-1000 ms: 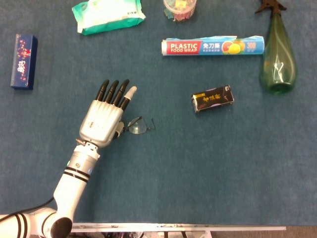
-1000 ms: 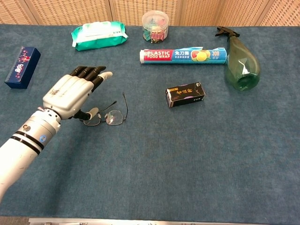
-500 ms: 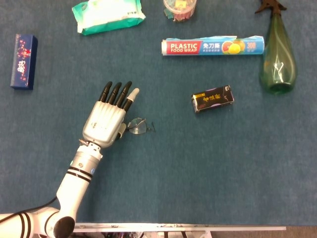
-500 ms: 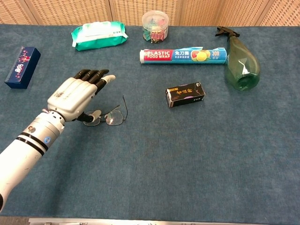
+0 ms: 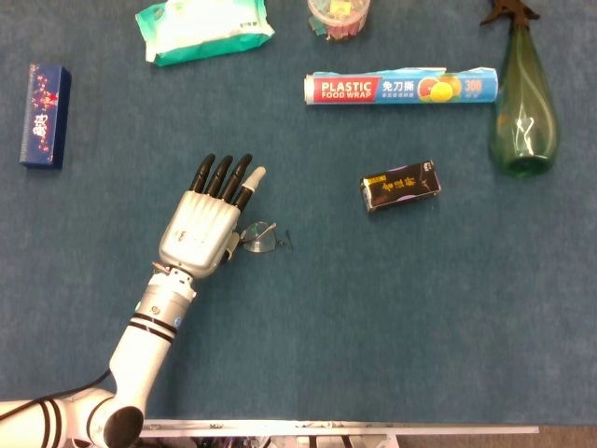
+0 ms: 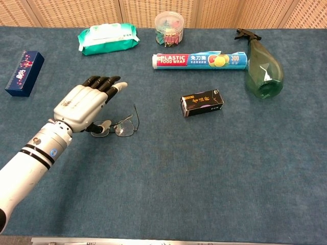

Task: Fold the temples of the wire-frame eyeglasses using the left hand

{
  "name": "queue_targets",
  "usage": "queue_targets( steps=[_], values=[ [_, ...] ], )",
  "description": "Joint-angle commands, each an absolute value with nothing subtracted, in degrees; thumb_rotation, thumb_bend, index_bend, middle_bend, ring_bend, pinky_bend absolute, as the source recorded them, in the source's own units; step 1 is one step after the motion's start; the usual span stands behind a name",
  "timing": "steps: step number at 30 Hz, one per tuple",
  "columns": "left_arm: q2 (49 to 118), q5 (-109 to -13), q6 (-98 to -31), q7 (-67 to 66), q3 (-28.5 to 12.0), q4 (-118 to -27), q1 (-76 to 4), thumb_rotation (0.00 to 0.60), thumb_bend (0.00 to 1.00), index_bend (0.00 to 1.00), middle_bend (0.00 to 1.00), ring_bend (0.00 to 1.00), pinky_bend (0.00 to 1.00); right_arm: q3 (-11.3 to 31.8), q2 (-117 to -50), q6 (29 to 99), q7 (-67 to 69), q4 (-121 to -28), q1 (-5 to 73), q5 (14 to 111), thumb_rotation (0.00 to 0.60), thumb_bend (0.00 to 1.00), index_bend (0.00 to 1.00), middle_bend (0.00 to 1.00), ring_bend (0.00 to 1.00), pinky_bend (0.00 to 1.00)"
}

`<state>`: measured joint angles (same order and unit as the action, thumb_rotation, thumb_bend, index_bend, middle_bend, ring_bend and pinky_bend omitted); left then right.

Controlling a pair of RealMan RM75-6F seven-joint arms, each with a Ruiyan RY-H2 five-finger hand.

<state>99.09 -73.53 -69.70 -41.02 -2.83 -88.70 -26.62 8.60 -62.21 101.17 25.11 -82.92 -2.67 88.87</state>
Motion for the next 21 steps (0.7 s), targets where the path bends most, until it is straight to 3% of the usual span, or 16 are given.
queue_targets(
  steps=[1,21],
  values=[
    [98.6,-74.0,-70.3,-41.2,-2.8,-89.6,-26.5,0.6,0.32,0.06,0.0,0.0,0.0,8.6,-62.2,101.2,25.0,-82.9,-2.6,88.9,0.6,0.19,0.33,0.29,0.23,0.38],
    [98.8,-73.8,-70.3,-44.7,-3.9,-92.5,-27.8,0.6,0.32,0.06,0.0,0.0,0.0,8.4,-62.3,101.8,24.8,-83.1,-2.9,89.3,0.6,0.19,0.33,0.29,0.23,0.38]
  ],
)
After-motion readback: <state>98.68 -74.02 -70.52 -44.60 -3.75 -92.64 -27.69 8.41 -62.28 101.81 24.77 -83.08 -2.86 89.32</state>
